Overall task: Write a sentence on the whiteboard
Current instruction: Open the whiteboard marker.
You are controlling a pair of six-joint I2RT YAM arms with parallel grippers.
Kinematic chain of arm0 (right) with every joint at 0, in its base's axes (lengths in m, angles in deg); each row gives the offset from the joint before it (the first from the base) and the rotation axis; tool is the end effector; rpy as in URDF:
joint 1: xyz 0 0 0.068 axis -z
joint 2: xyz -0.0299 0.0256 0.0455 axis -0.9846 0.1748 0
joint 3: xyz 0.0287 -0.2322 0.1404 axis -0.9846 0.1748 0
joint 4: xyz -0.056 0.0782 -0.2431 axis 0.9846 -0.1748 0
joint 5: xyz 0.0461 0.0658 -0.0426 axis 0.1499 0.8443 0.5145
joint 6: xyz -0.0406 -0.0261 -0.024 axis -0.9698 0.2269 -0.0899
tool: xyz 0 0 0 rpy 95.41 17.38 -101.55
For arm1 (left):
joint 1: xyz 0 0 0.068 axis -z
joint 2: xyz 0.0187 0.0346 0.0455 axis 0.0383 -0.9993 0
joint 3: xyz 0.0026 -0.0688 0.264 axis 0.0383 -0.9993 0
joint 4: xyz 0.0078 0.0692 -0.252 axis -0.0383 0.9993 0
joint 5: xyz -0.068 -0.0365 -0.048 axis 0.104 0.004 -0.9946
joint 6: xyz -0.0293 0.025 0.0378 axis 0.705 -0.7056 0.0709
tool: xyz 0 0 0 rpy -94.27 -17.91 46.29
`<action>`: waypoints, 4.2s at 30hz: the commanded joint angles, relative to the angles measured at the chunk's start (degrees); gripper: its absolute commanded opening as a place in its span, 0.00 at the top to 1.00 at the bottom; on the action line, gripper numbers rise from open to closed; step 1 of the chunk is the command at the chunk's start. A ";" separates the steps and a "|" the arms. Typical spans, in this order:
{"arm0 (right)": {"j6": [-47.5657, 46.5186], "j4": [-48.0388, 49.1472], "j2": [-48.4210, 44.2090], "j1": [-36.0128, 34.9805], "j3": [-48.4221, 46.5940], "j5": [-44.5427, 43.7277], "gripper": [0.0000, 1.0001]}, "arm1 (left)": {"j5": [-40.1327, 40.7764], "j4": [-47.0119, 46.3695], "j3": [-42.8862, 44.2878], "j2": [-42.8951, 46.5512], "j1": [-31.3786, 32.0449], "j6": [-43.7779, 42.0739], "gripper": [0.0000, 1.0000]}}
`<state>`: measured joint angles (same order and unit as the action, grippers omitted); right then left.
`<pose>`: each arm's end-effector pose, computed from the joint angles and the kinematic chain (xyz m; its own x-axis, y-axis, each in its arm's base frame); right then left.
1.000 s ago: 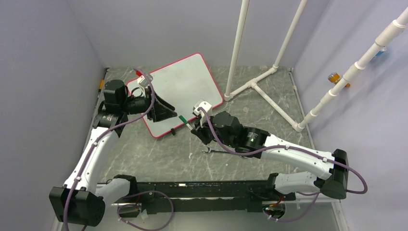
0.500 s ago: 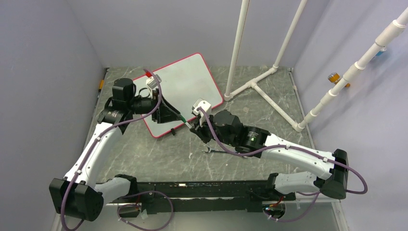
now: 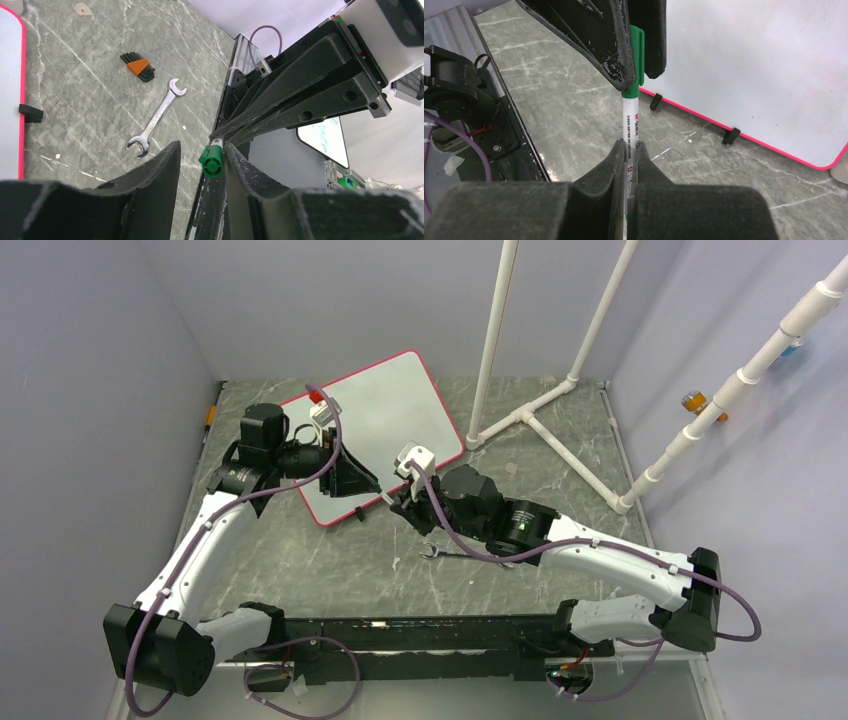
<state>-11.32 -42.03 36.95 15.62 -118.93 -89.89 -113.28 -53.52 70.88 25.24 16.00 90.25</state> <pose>0.1243 0.2500 0.3570 -0.1764 -0.2734 -0.9456 -0.8477 0.5304 0.0048 0.2227 -0.0883 0.3530 -0.6057 0.0496 -0.7941 0.7835 0.2107 -0.5845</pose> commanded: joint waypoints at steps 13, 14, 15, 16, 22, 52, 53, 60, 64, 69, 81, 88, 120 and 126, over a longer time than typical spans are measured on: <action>-1.80 3.15 0.21 0.17 -3.20 0.42 1.00 | -1.89 -0.99 2.09 0.03 0.87 -1.01 0.71; -1.80 3.19 0.27 0.18 -3.30 0.38 1.00 | -2.21 -1.28 2.02 0.02 0.94 -0.83 0.70; -1.80 3.24 0.33 0.18 -3.47 0.30 1.00 | -2.47 -1.56 1.90 0.05 0.92 -0.71 0.70; -1.80 3.28 0.43 0.15 -3.56 0.29 1.00 | -2.75 -1.73 1.87 0.06 1.03 -0.59 0.70; -2.55 3.46 0.64 0.15 -3.70 0.28 1.00 | -3.30 -2.26 1.76 0.22 1.18 -0.33 0.77; 31.28 34.06 -7.77 27.25 9.28 35.47 0.31 | 3.35 -42.32 -3.30 4.44 1.14 29.97 1.00; 33.42 37.10 -7.63 28.27 9.73 37.26 0.31 | 3.37 -45.10 -3.53 4.05 1.14 32.05 1.00; 45.12 54.01 -3.30 32.04 9.21 47.32 0.34 | 2.55 -50.89 -2.51 1.77 1.14 36.54 1.00; 47.57 58.69 -1.38 32.28 8.11 49.60 0.37 | 2.21 -53.05 -2.40 0.47 1.23 38.09 1.00; 48.27 59.73 0.65 32.32 6.68 49.62 0.42 | 2.19 -58.02 -2.97 -0.73 1.52 40.92 1.00; 50.42 61.32 5.24 32.34 3.16 50.52 0.53 | 1.33 -55.39 -2.86 -1.12 2.49 38.06 1.00; 51.88 62.12 7.22 32.32 2.82 51.83 0.62 | 1.67 -51.62 -2.02 -1.32 3.16 35.29 1.00; 42.00 45.96 5.99 32.49 -2.00 60.01 0.43 | 1.97 -26.13 6.88 -1.34 3.51 19.02 1.00; 43.36 47.01 5.36 33.20 -1.93 61.04 0.43 | 1.92 -22.18 8.58 -0.43 3.51 16.70 1.00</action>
<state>32.94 3.65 44.47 48.25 -118.34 -30.82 -110.83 -78.70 76.47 22.79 19.19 109.99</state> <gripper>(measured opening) 0.571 0.199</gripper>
